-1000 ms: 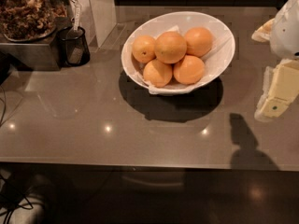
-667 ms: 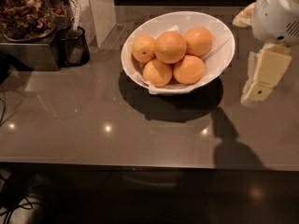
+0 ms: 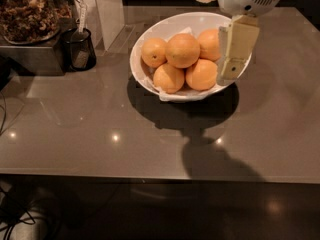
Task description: Pick orange from white bowl
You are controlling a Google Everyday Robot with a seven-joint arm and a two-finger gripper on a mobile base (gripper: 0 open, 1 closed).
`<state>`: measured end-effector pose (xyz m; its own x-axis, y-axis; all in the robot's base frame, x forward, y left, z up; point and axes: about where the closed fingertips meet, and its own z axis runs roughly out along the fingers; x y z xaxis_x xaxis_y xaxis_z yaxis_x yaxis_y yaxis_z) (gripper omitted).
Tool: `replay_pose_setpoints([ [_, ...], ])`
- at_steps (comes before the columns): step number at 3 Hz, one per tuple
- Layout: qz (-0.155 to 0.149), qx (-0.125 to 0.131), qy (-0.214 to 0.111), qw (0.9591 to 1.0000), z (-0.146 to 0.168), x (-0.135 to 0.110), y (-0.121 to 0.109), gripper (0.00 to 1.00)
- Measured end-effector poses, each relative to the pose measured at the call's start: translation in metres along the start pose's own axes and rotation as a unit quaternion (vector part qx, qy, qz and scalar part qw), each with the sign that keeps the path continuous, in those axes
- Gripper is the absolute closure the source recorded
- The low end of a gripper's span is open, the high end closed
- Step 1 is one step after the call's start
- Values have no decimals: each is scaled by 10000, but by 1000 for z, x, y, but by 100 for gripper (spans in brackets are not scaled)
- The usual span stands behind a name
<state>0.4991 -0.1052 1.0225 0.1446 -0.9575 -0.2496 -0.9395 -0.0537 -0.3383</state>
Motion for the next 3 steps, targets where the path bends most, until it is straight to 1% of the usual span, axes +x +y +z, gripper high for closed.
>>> replay_pose_setpoints([
  [1, -17, 55, -19, 10000, -2, -3, -2, 0],
  [2, 78, 166, -115, 9998, 0, 2, -9, 0],
  [3, -47, 149, -216, 9996, 10, 1, -32, 0],
])
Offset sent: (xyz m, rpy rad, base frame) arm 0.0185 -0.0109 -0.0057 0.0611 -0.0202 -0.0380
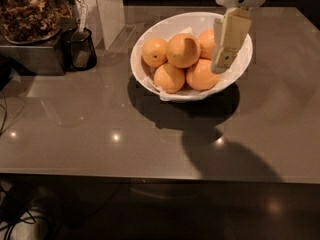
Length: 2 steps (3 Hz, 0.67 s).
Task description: Pick orange from white bowl
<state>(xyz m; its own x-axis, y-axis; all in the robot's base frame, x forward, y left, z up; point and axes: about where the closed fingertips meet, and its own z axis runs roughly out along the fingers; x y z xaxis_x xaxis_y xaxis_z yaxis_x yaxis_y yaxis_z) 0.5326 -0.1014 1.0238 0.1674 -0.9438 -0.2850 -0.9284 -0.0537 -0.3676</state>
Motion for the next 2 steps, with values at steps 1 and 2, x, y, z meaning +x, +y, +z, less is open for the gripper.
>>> replay_pose_setpoints([
  [1, -218, -109, -167, 9996, 16, -10, -26, 0],
  [2, -365, -283, -313, 9984, 39, -18, -43, 0],
])
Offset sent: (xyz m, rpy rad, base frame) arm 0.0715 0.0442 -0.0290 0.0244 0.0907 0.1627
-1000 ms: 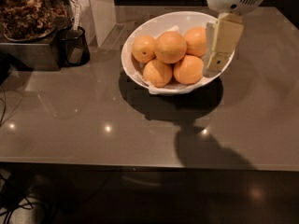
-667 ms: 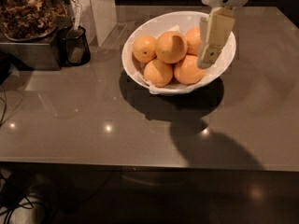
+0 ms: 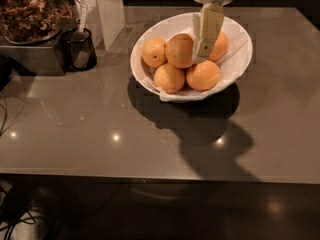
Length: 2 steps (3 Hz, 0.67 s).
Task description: Pick orange from white bowl
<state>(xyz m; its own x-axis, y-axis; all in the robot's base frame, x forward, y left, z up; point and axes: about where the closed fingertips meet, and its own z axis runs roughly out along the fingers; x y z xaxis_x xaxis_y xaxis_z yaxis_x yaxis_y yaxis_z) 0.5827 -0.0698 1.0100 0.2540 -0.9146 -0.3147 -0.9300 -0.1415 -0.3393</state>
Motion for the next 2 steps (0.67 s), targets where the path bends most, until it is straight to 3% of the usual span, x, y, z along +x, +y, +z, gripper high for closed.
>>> replay_pose_setpoints([
  [2, 85, 62, -126, 9999, 9, 2, -6, 0],
])
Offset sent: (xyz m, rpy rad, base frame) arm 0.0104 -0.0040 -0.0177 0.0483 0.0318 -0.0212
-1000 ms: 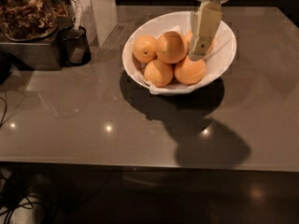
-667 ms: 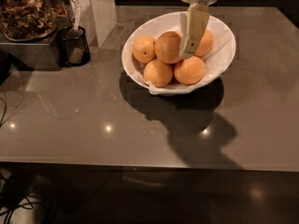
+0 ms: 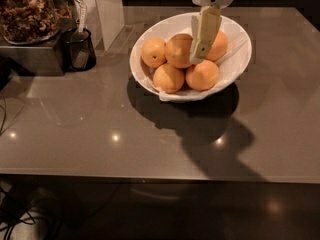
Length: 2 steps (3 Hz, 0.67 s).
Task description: Pick orange from white bowl
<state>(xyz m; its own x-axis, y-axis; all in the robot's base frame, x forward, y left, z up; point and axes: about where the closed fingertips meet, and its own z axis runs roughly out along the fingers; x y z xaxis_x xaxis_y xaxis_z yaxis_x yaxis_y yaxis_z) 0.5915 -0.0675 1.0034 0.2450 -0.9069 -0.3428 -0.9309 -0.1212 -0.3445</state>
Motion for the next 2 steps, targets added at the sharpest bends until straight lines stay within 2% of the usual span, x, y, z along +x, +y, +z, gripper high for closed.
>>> replay_pose_setpoints([
  [2, 38, -136, -261, 9996, 33, 10, -7, 0],
])
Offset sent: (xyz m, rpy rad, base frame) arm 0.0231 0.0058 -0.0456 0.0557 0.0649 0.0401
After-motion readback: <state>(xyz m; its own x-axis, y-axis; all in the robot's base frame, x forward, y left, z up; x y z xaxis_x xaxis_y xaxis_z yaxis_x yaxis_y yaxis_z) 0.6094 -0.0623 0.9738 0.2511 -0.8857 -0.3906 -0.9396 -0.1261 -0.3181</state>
